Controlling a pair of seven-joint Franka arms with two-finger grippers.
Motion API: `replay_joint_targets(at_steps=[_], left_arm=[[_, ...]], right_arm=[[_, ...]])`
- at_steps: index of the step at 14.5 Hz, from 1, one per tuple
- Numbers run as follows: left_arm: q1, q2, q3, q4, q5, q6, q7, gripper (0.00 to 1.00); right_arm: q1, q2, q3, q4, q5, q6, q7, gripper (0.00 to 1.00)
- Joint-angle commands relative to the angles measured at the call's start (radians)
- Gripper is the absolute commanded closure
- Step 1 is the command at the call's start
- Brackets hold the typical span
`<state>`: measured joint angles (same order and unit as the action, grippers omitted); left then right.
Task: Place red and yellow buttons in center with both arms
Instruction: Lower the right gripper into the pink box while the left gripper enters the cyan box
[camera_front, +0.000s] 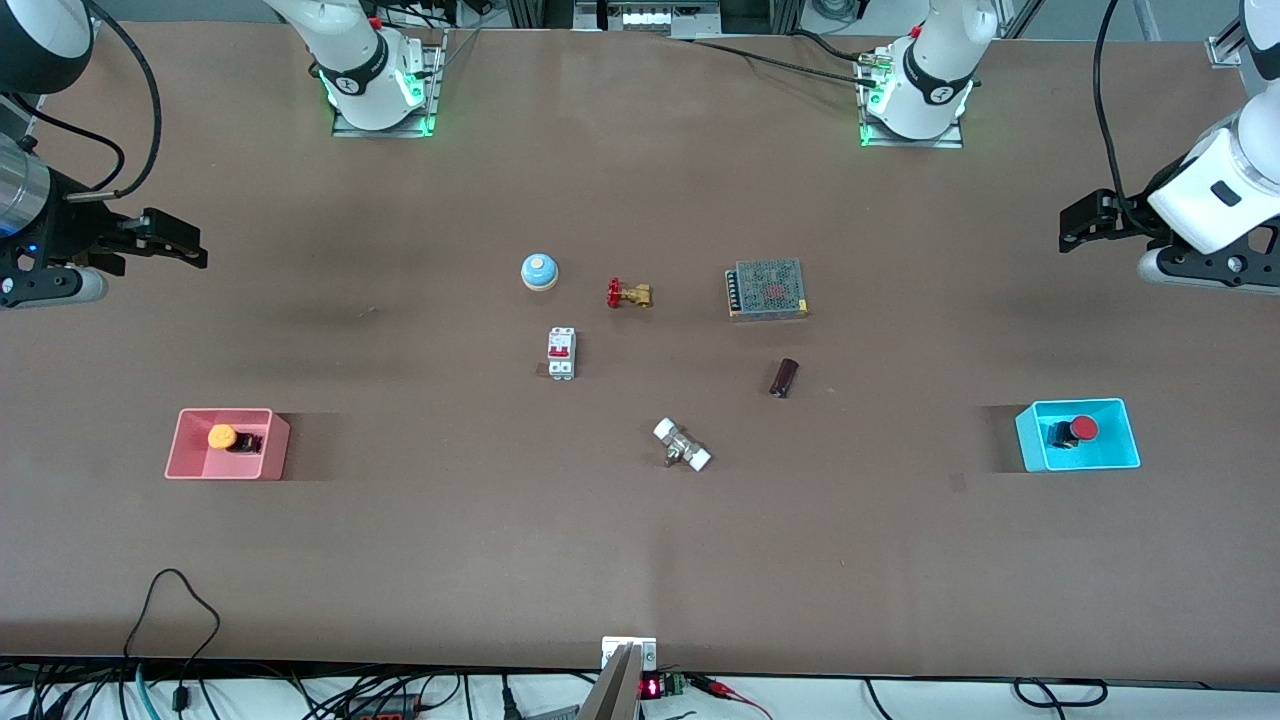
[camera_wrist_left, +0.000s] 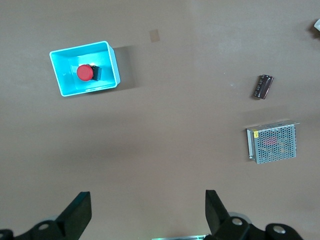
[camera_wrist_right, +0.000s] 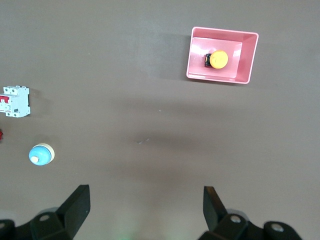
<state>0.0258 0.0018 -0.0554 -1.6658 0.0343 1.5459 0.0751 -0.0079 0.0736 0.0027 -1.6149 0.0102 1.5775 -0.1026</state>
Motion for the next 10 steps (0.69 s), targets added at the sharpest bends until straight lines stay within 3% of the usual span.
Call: replay_joint_targets(at_steps=[1,6,10], left_arm=[[0.003,0.007,0.006,0.026,-0.025,-0.021,0.018,0.0],[0.003,0.014,0.006,0.038,-0.025,-0.02,0.015,0.0],[0.0,0.124,0.005,0.165,-0.024,-0.024,0.012,0.0]], right_arm=[[-0.004,-0.001,0.003,-0.002,-0.004,0.003,0.014,0.0],[-0.009,0.014,-0.001,0.004,0.001,0.009,0.012,0.0],[-0.027,0.055,-0.004,0.001,0.02,0.073,-0.003,0.0]])
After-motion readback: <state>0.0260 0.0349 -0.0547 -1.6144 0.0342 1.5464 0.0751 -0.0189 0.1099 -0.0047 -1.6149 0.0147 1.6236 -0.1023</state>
